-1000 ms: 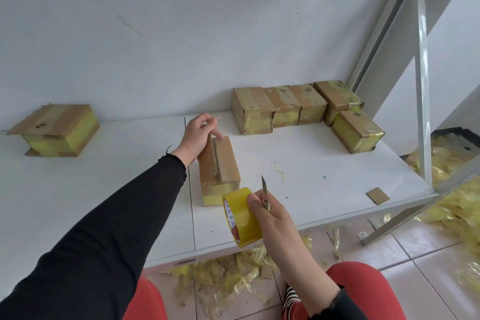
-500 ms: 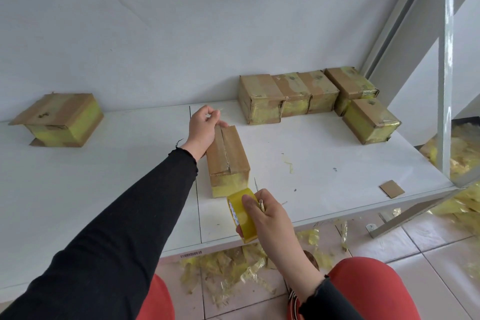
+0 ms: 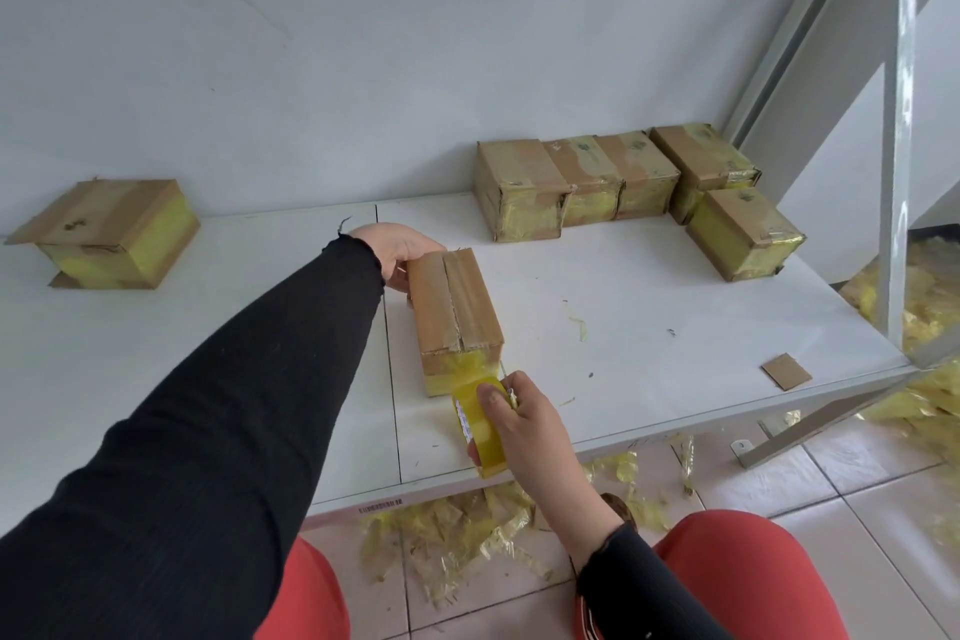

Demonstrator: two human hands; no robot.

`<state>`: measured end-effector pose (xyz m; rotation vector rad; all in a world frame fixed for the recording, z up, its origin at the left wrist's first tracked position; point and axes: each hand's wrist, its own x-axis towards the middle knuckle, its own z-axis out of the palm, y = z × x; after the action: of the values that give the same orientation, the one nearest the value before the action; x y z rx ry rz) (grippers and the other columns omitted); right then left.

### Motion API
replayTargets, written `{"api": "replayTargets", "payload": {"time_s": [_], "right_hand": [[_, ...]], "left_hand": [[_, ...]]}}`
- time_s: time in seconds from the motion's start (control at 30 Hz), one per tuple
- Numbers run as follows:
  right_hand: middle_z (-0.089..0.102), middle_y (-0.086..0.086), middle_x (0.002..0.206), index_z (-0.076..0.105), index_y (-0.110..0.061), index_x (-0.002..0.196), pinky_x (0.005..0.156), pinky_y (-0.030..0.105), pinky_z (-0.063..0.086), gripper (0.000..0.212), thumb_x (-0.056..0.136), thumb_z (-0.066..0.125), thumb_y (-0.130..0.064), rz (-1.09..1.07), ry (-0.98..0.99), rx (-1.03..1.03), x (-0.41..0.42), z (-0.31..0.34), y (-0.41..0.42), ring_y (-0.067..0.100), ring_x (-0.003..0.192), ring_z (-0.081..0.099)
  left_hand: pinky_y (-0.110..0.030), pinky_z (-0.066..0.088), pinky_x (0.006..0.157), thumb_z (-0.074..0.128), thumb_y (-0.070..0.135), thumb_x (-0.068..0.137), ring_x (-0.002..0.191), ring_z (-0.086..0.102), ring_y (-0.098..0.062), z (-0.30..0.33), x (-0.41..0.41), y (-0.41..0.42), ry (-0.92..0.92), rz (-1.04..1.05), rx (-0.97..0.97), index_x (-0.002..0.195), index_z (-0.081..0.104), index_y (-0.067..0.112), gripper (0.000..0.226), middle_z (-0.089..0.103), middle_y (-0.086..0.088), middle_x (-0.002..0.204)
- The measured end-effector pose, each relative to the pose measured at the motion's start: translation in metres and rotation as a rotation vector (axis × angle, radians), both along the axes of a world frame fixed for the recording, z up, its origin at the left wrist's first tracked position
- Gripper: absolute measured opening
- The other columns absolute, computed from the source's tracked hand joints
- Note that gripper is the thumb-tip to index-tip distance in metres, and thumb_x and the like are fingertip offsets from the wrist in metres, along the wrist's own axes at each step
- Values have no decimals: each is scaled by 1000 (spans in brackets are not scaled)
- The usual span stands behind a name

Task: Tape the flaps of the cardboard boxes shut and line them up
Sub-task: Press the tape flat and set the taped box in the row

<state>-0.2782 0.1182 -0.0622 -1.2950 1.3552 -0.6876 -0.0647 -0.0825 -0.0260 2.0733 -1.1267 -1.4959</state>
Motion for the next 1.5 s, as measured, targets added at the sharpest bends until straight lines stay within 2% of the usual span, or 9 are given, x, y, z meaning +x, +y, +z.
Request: {"api": "replayTargets", "payload": {"time_s": [0.17, 0.33, 0.43, 0.57, 0.77, 1.1, 1.3, 1.43, 1.5], "right_hand": [[65, -1, 57, 49, -15, 97, 59, 31, 46, 25, 98, 52, -39, 26, -24, 24, -1, -2, -10, 21, 54, 68], [68, 1, 60, 50, -19, 94, 55, 31, 50, 18, 99, 55, -36, 0, -94, 56, 3, -7, -14, 27, 53, 66], [70, 5, 61, 50, -19, 96, 58, 34, 52, 19, 98, 55, -37, -8, -114, 54, 3, -6, -12, 27, 54, 66], [70, 5, 60, 50, -16, 91, 53, 26, 48, 23, 98, 56, -36, -27, -115, 43, 1, -6, -11, 23, 50, 66], [58, -3, 58, 47, -16, 83, 46, 18, 41, 28, 101, 60, -33, -72, -165, -20, 3, -7, -4, 15, 47, 63], [60, 14, 104, 49, -8, 125, 90, 28, 52, 33, 110, 43, -37, 106, -309, -120, 20, -15, 15, 7, 88, 72], [62, 14, 90, 47, -1, 112, 72, 35, 50, 34, 109, 45, -35, 32, -244, -40, 16, -14, 11, 13, 74, 73], [65, 19, 91, 47, 4, 113, 65, 24, 49, 35, 109, 46, -31, 26, -231, -24, 15, -7, 12, 9, 67, 70], [65, 18, 91, 46, 6, 114, 62, 21, 49, 36, 108, 47, -30, 31, -257, -1, 13, -4, 12, 10, 66, 70]], "left_hand": [[-38, 59, 97, 77, 2, 85, 102, 72, -27, -6, 6, -13, -3, -67, 166, 99, 68, 1, 17, 71, -14, 102], [-27, 55, 72, 63, -9, 89, 62, 65, -20, -6, 2, -21, -230, -196, 216, 60, 61, -2, 30, 63, -15, 70], [-34, 49, 74, 54, 1, 95, 82, 59, -24, -2, -6, -8, -451, -12, -239, 94, 60, 1, 6, 60, -11, 92], [-37, 38, 113, 41, 18, 107, 137, 44, -24, 10, -19, 43, -543, 96, -925, 143, 50, 8, 38, 52, -8, 146], [-38, -4, 128, 11, 69, 102, 160, -8, -22, -4, -67, 102, -762, -461, -494, 164, -2, 4, 90, -7, -12, 172], [-41, -5, 129, 20, 98, 79, 160, -10, -20, -10, -61, 66, -876, -485, -472, 164, -10, 9, 126, -8, -8, 173], [-41, -3, 128, 25, 72, 96, 160, -4, -14, -21, -65, 67, -941, -398, -567, 166, 5, 17, 91, 1, -2, 174], [-43, -5, 128, 26, 72, 99, 159, -7, -14, -10, -65, 69, -825, -395, -518, 166, 1, 16, 91, -4, -1, 174], [-43, -2, 128, 38, 74, 97, 158, -8, -13, 6, -49, 70, -437, -338, -487, 166, 2, 19, 95, -7, -3, 173]]}}
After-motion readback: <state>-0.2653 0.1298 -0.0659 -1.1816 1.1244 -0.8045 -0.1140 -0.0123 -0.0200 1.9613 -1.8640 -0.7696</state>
